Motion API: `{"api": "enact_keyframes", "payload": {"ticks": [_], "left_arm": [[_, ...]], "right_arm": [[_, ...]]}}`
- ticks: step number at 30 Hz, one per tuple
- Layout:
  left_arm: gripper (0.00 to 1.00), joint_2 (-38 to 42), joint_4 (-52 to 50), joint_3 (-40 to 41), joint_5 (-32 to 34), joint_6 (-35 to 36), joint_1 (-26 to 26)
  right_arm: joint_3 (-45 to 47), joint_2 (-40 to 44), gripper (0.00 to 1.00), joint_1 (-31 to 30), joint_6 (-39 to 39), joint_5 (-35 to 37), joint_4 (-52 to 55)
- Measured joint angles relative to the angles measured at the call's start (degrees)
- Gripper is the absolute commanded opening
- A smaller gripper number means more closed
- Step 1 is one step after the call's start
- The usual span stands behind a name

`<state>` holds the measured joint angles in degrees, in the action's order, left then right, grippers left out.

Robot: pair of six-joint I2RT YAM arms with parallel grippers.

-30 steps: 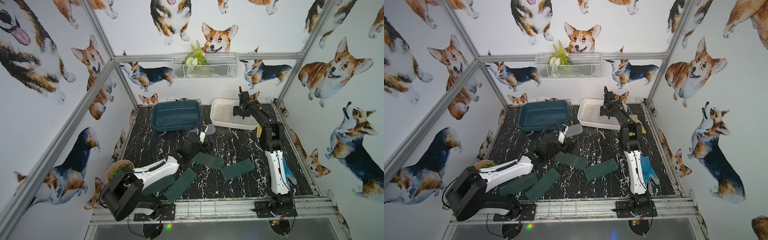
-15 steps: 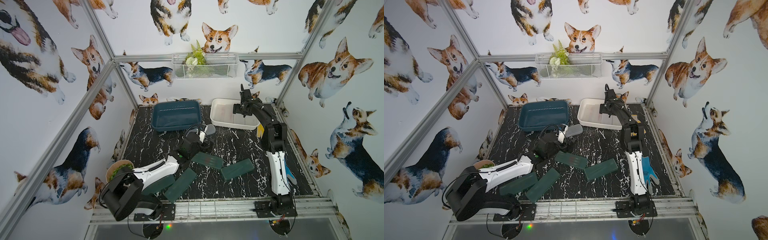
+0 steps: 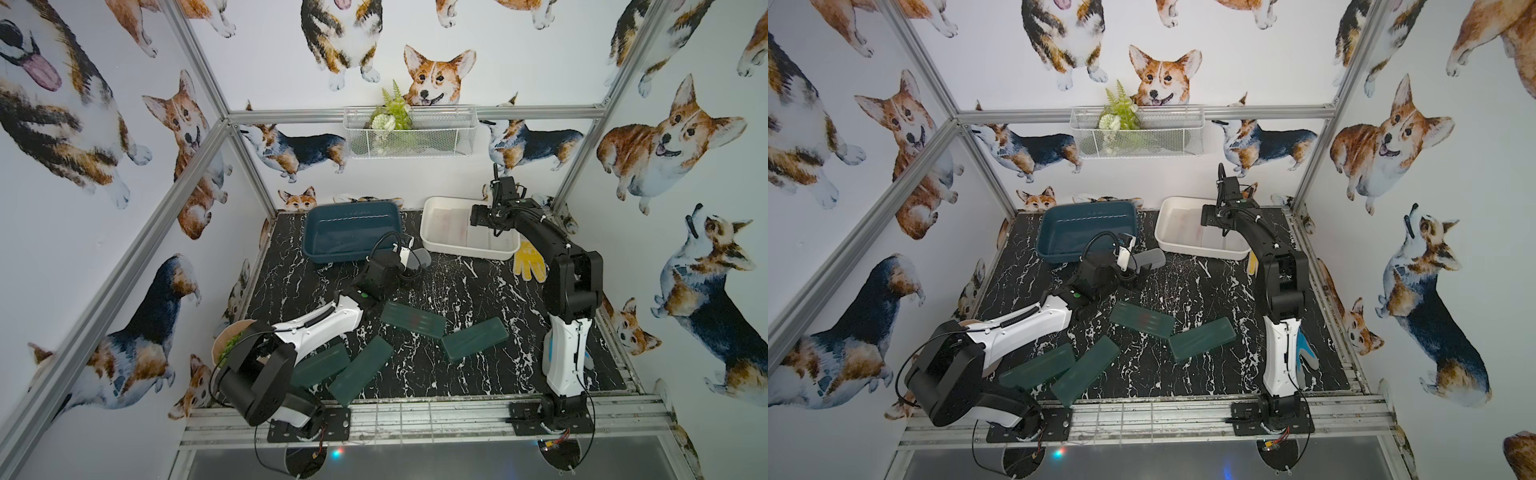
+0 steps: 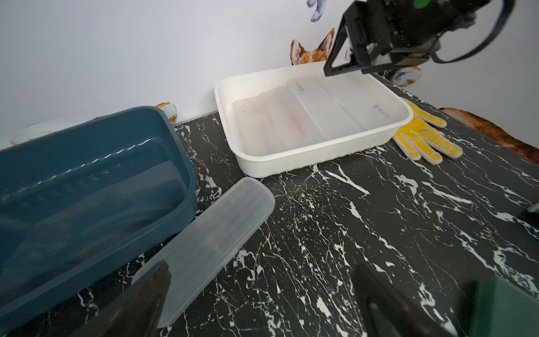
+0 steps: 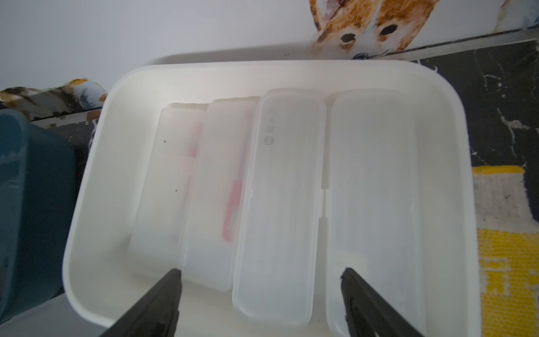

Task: Place the pencil cases by color into the storage box
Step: Place the pencil case at the storage box, then move the pencil case to the center of the board.

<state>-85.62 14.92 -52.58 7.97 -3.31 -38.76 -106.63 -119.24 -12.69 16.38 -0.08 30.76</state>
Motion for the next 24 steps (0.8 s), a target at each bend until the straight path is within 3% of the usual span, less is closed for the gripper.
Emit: {"api": "enact_keyframes", "payload": {"ticks": [6, 13, 24], "left_arm": [[1.0, -7.7, -4.8, -7.8, -7.1, 7.9, 4.8], [1.0, -20.3, -18.0, -20.9, -14.8, 18.9, 7.2], [1.0, -29.5, -30.3, -28.7, -15.2, 27.8, 10.6]], "right_arm": [[10.9, 9.0, 0.87, 0.0, 0.0, -4.5, -7.9], [20.3, 16.2, 0.88, 0.1, 0.1, -9.2, -16.6], [27.4, 18.3, 0.89, 0.1, 1.6, -15.4, -26.2]]}}
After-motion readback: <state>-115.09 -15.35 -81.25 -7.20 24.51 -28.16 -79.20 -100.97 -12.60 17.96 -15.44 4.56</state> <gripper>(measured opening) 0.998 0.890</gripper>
